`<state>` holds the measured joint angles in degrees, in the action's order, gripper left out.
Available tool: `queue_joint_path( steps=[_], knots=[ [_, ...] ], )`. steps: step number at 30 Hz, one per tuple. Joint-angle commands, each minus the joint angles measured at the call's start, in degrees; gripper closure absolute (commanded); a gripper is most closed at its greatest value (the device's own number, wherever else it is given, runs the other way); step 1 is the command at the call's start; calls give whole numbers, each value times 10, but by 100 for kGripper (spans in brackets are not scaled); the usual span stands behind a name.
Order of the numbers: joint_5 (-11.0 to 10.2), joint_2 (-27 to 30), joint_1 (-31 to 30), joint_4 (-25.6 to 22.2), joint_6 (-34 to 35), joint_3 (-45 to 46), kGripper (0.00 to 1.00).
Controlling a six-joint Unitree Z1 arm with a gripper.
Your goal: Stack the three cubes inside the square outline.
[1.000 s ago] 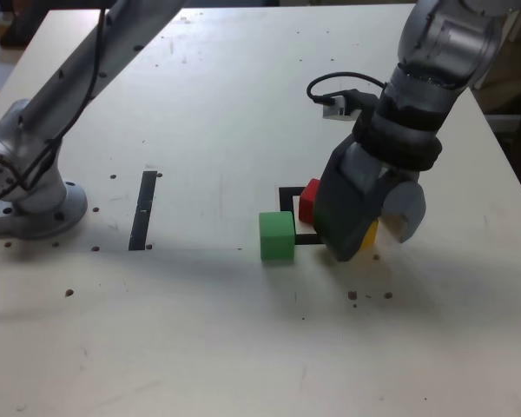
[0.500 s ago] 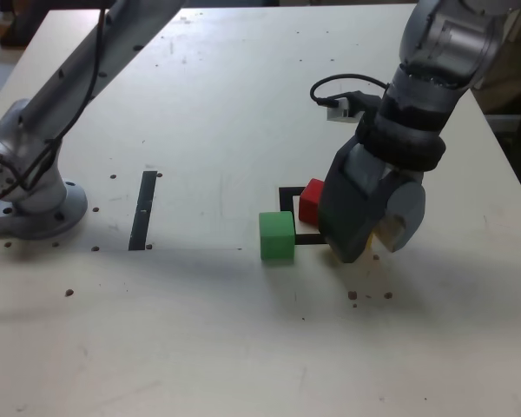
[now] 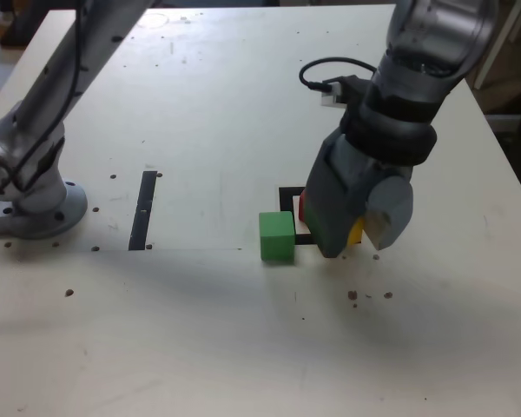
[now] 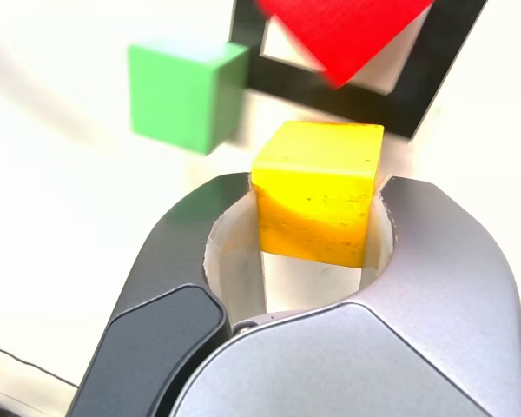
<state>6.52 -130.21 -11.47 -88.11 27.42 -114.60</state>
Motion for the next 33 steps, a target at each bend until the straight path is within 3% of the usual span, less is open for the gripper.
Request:
queue_joint_path(
  steps=[1, 7, 19, 27, 33],
  knots=[
    [-7, 18, -7, -8, -7, 6, 67],
    [-31, 59, -15, -20, -64, 27, 67],
    [-94, 84, -2, -28, -280, 56, 67],
    [-126, 90, 12, -24, -324, 88, 67],
    [-132, 78, 19, -22, -336, 84, 67]
  ],
)
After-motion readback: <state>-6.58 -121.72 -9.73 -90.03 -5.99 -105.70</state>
